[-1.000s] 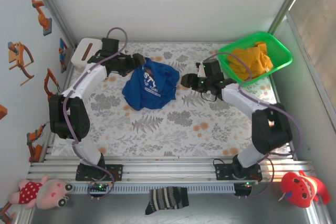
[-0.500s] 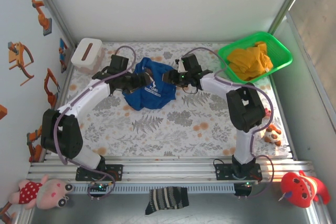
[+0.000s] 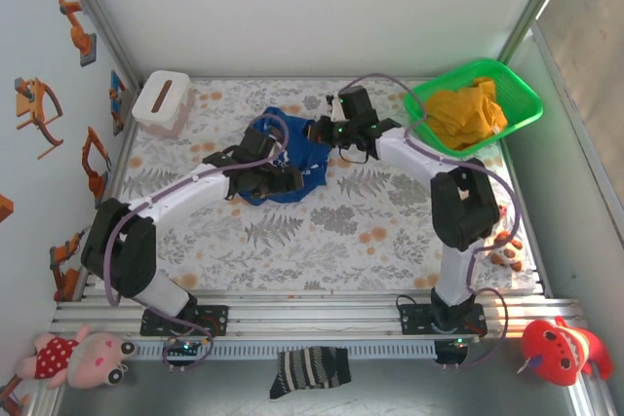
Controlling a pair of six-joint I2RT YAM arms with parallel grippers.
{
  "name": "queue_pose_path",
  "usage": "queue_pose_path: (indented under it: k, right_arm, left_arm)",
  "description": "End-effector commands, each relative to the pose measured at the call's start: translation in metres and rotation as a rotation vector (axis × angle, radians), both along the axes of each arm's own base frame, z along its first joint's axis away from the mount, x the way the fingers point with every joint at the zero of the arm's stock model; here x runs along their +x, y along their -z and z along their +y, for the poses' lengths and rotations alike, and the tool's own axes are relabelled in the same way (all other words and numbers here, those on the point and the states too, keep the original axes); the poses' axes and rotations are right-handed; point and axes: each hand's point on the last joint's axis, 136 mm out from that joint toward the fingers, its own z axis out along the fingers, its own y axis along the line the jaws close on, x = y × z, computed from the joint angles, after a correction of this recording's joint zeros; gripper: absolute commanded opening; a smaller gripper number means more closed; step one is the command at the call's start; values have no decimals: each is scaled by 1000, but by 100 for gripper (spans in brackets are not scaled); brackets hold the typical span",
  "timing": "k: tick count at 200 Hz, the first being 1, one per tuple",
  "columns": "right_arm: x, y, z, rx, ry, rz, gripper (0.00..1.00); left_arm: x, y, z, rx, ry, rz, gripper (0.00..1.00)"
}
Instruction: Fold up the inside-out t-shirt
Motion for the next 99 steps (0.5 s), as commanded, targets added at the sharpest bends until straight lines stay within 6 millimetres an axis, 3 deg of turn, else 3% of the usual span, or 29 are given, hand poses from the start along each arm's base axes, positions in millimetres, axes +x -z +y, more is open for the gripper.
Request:
queue_pose_path:
  k: [1,26,47,99]
  right_arm:
    - [-2,-93,-6,82,11,-169,0]
    - [-8,-137,-11,130,27,-233,0]
    - [-13,-162,-16,162,45,-273,0]
    - [-24,-221,-30,225,90,-372,0]
  left_arm:
    - [13,7,-3,80,10,-50,82]
    - [26,12,-12,115,13,-83,85]
    - [38,11,-19,132,8,-118,92]
    - [53,25,-42,191,30,-149,95]
